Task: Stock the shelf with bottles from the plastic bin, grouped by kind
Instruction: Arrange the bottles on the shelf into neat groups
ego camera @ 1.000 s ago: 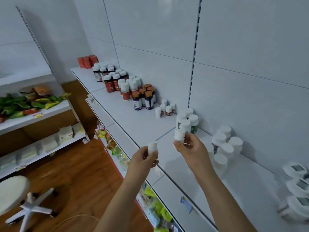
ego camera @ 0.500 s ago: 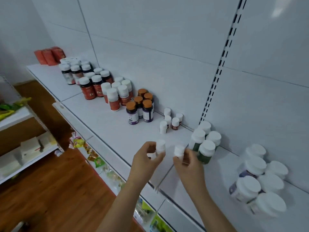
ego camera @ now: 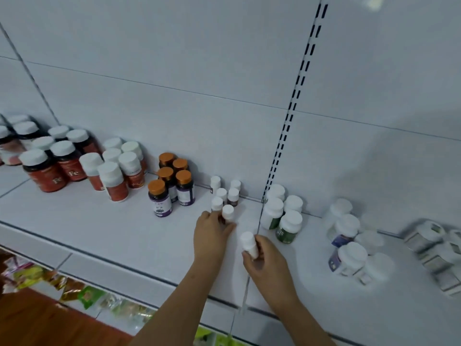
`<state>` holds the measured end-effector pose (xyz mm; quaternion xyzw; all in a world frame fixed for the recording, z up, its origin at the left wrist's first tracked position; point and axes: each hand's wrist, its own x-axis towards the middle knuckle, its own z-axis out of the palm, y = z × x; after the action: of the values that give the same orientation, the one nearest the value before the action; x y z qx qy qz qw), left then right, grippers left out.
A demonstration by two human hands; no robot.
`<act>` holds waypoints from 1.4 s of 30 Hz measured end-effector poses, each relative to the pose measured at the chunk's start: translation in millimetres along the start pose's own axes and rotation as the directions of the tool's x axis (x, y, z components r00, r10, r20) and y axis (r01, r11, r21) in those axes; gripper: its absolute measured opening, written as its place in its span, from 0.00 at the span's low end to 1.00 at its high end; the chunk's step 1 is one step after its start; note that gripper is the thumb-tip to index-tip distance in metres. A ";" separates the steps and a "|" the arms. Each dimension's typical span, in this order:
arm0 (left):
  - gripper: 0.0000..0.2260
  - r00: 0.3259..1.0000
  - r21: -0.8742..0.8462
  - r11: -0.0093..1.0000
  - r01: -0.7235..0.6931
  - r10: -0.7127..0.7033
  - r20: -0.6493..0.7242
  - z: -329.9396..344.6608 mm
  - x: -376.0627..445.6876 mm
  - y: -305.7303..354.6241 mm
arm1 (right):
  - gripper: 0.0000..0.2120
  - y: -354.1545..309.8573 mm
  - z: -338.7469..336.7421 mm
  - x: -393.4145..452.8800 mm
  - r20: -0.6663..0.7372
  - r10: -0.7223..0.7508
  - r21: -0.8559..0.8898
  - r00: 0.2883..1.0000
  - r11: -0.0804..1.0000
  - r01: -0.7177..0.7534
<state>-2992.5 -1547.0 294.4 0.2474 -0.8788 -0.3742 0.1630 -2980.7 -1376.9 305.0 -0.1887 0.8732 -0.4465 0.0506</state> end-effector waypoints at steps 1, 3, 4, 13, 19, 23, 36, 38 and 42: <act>0.12 1.000 0.013 1.000 -0.001 0.001 0.026 -2.3 2.2 0.3 | 0.12 -2.0 0.5 -2.1 -0.026 0.011 0.008 1.000 1.000 -0.011; 0.18 0.995 0.046 0.998 -0.048 0.044 0.088 -9.9 -1.7 -2.7 | 0.11 -10.3 4.3 -10.1 -0.139 0.047 0.089 0.989 0.995 -0.035; 0.20 0.990 0.067 0.994 -0.087 0.078 0.119 -15.2 -7.7 -7.3 | 0.12 -17.2 8.0 -13.9 -0.203 0.066 0.141 0.977 0.989 -0.037; 0.22 0.975 0.204 0.954 -0.219 0.224 -0.001 -124.8 -87.7 -108.2 | 0.14 -138.9 92.8 -0.5 -0.114 -0.162 0.273 0.980 0.944 0.187; 0.22 0.972 0.241 0.969 0.050 0.007 -0.233 -216.3 -117.7 -166.1 | 0.14 -220.7 174.7 6.6 0.092 -0.333 0.367 0.939 0.888 0.278; 0.23 0.939 0.217 0.962 0.167 -0.088 -0.333 -265.9 -128.4 -199.0 | 0.14 -264.4 230.1 7.9 0.210 -0.412 0.425 0.887 0.855 0.296; 0.23 0.885 0.218 0.900 0.378 -0.282 -0.371 -415.1 -29.7 -355.7 | 0.16 -395.8 452.3 88.0 0.389 -0.473 0.495 0.790 0.831 0.253; 0.23 0.886 0.244 0.884 0.398 -0.301 -0.352 -450.4 -0.4 -380.2 | 0.16 -422.6 484.7 108.5 0.374 -0.461 0.503 0.804 0.830 0.241; 0.22 0.853 0.228 0.862 0.452 -0.343 -0.394 -515.6 52.2 -431.4 | 0.16 -475.7 548.6 142.8 0.387 -0.461 0.503 0.799 0.832 0.236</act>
<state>-2657.5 -2131.4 325.0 0.5093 -0.8136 -0.2077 0.1886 -2836.4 -2099.9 369.4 -0.4415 0.6585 -0.5658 0.2265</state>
